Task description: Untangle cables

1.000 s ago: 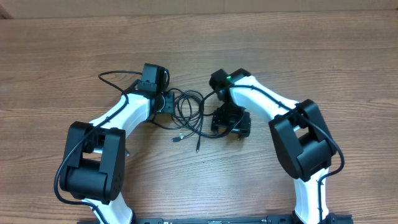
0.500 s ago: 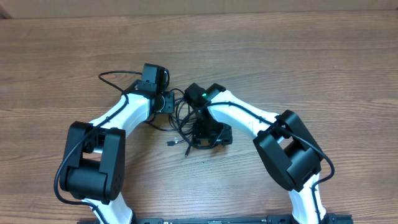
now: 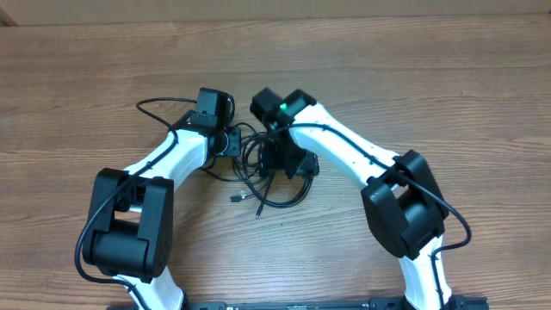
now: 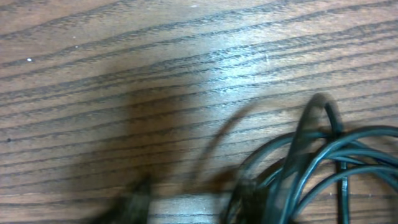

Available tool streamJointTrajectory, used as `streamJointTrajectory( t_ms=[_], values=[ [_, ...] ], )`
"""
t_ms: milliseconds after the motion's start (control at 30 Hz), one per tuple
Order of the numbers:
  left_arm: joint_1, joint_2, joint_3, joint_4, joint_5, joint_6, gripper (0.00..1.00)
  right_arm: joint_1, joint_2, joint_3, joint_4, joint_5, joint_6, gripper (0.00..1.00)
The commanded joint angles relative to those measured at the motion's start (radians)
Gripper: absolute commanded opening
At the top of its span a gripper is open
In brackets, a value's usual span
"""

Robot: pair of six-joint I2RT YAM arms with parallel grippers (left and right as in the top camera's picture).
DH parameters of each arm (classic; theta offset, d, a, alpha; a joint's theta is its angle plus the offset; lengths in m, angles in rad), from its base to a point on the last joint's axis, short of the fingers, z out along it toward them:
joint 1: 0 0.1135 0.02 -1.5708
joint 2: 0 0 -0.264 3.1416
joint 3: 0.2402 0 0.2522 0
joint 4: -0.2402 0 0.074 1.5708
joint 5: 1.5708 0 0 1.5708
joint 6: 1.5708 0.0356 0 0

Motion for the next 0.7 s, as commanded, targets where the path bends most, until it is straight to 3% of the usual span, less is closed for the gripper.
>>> streamJointTrajectory(
  t_ms=[0, 367, 667],
  values=[
    [0.005, 0.012, 0.022, 0.000, 0.000, 0.021, 0.06, -0.043, -0.013, 0.025, 0.058, 0.036, -0.014, 0.85],
    [0.039, 0.011, 0.055, -0.042, 0.186, 0.021, 0.04, -0.193, -0.010, -0.056, 0.119, 0.099, 0.077, 0.79],
    [0.162, 0.012, 0.054, -0.037, 0.537, 0.069, 0.04, -0.217, -0.009, -0.274, 0.298, 0.016, 0.089, 0.79]
  ],
)
